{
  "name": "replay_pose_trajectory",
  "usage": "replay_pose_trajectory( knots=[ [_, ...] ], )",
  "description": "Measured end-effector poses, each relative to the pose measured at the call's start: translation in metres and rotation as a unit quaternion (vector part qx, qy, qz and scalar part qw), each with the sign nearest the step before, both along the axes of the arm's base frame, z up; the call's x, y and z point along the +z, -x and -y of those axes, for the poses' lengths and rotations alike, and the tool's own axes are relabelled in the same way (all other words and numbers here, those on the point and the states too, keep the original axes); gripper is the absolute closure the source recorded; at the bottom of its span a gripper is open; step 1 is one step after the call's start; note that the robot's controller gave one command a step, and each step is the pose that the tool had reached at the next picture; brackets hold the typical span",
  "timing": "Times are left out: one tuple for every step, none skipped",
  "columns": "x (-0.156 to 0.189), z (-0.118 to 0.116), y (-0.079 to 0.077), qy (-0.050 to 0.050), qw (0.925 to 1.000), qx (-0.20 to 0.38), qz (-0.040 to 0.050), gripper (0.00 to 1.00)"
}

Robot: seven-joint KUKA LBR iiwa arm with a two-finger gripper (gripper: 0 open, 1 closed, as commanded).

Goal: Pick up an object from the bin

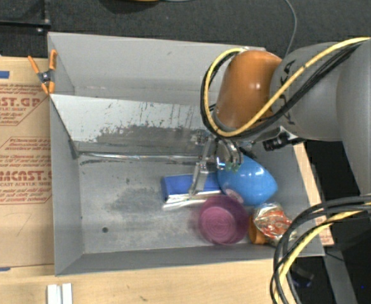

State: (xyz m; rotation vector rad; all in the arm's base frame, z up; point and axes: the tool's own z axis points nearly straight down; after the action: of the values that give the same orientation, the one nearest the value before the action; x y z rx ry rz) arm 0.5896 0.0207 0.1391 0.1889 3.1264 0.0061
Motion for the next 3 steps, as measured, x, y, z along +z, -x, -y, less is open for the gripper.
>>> replay_pose_trajectory(
  knots=[
    [-0.074,0.014,0.013,0.002,0.9987,0.051,-0.0076,0.0],
    [-0.069,-0.005,0.004,-0.001,1.0,-0.001,0.0012,0.0],
    [-0.071,0.012,0.01,0.0,0.9987,0.051,-0.0027,1.0]
  ],
)
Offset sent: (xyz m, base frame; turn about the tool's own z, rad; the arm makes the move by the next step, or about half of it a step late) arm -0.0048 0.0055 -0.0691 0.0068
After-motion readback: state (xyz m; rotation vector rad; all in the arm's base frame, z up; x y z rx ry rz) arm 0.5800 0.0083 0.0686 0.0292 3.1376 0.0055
